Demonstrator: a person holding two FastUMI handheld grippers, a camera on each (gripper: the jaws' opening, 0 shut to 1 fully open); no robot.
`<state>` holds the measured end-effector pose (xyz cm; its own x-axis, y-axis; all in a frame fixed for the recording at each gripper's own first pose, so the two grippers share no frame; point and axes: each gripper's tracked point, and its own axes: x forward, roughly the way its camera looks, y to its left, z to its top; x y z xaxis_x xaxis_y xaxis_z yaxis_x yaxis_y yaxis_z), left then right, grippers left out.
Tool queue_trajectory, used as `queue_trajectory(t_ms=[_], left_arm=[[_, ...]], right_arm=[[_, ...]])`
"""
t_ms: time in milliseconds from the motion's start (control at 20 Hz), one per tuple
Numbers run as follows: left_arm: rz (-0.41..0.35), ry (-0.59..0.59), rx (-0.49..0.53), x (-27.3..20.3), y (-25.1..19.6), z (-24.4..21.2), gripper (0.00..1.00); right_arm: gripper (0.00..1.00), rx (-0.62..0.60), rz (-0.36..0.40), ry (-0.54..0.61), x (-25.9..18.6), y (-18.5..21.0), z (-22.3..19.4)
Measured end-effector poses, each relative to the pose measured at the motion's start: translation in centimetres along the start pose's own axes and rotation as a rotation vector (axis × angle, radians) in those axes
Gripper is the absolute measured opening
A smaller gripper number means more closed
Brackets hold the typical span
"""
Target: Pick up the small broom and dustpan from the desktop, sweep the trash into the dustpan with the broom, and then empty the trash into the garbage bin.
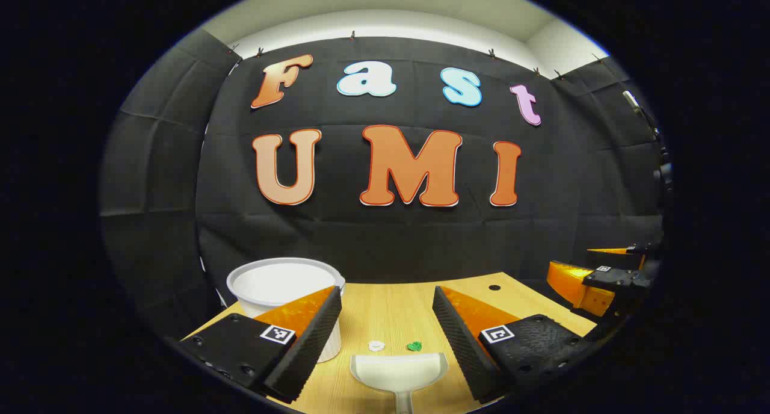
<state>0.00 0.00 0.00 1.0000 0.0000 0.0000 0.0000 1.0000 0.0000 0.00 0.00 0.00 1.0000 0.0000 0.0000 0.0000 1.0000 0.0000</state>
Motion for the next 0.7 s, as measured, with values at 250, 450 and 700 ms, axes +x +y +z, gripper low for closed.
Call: queue_trajectory(t_ms=[250,450,700], left_arm=[[0.006,0.024,-0.032,-0.1,-0.5,-0.1,0.96],[0.031,0.009,-0.017,-1.2,-1.2,0.6,0.96],[0.048,-0.002,-0.007,-2.2,-2.2,0.8,0.96]], right_arm=[[0.95,0.001,0.041,0.032,-0.8,-0.2,-0.7],[0.95,0.005,0.080,0.027,-1.2,-0.9,-0.6],[0.95,-0.003,0.099,0.007,-1.3,-2.1,-0.2]])
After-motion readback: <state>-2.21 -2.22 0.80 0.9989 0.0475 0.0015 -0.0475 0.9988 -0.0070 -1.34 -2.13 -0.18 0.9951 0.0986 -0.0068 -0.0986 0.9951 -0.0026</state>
